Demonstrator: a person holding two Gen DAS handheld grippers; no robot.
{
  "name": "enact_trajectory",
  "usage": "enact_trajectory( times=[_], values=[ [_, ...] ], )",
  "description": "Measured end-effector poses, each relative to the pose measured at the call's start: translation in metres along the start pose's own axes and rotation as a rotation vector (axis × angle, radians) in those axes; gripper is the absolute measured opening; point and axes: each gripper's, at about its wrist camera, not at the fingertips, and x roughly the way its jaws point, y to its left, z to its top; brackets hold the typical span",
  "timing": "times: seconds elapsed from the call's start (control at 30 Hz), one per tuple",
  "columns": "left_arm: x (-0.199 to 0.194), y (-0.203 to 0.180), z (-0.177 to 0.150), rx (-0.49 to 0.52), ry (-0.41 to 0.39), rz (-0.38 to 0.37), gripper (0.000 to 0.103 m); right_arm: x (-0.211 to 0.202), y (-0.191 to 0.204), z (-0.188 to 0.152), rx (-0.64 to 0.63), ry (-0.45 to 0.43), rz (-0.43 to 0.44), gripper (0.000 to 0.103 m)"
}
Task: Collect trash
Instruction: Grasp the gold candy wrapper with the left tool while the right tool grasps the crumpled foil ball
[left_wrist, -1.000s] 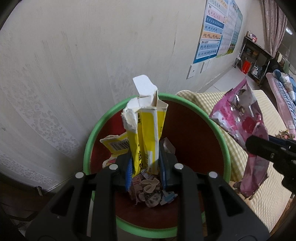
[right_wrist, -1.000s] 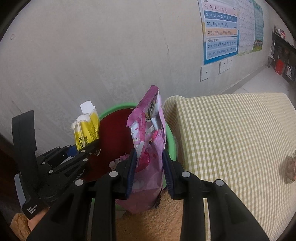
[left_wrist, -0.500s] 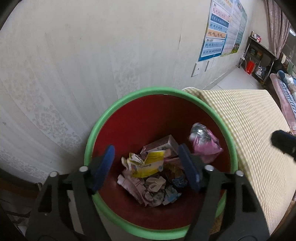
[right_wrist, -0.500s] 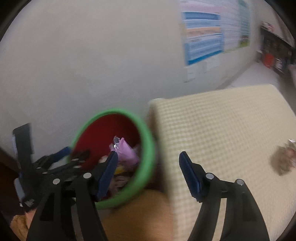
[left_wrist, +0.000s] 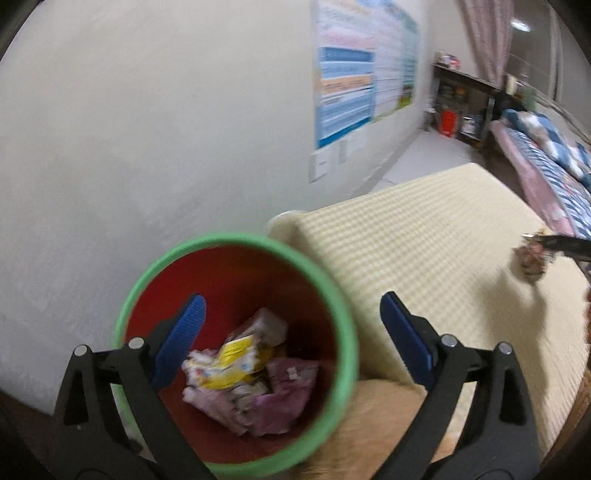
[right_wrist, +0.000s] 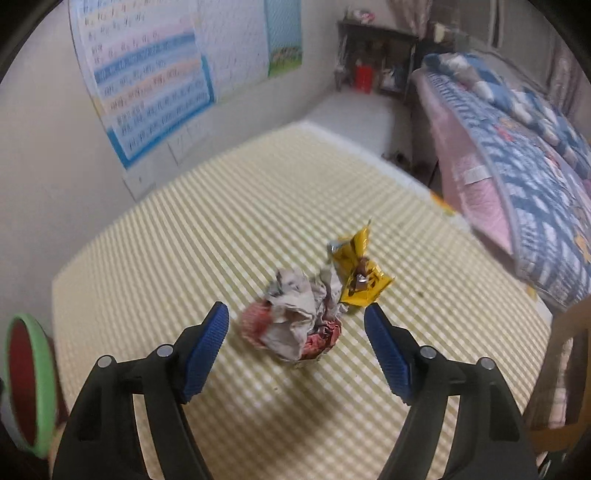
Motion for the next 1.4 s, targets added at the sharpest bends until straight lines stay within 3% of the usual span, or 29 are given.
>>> enact_trajectory(
  times=[0.07,0.1,0.2,0.33,0.53,0.7,0.83,1.0,1.23,1.33,1.4],
  values=[
    [-0.004,-0.020,0.007,0.014,-0.014,-0.051,0.093,0.013,-0.002,-0.004,-0.028,0.031,0.006,0.053],
    [-0.006,-0.030,0.010,0.022,-0.020,-0.075,0.093,0.018,-0.003,-0.006,-0.028,0.041,0.065,0.039],
    [-0.009,-0.064,0.018,0.082,-0.024,-0.126,0.093,0.003,-0.006,-0.016,-0.019,0.009,0.129,0.036],
    [-0.008,-0.112,0.026,0.178,-0.029,-0.157,0.093,-0.050,-0.032,-0.048,0.041,-0.079,0.224,0.036],
    [0.010,-0.214,0.045,0.279,-0.014,-0.284,0.093,-0.087,-0.085,-0.102,0.154,-0.138,0.153,0.037],
    [0.035,-0.300,0.058,0.358,0.028,-0.354,0.093,-0.079,-0.110,-0.113,0.216,-0.157,0.149,0.039],
    [0.054,-0.348,0.062,0.387,0.096,-0.363,0.093,-0.067,-0.121,-0.120,0.236,-0.139,0.162,0.039],
    [0.085,-0.380,0.058,0.401,0.153,-0.321,0.092,-0.064,-0.133,-0.122,0.267,-0.159,0.190,0.039],
    [0.113,-0.411,0.044,0.523,0.197,-0.268,0.091,-0.062,-0.140,-0.124,0.296,-0.166,0.234,0.039],
    [0.127,-0.417,0.040,0.544,0.228,-0.246,0.085,-0.062,-0.142,-0.124,0.299,-0.169,0.242,0.039],
    [0.136,-0.419,0.039,0.537,0.249,-0.237,0.073,-0.061,-0.142,-0.124,0.296,-0.173,0.243,0.039]
  ],
)
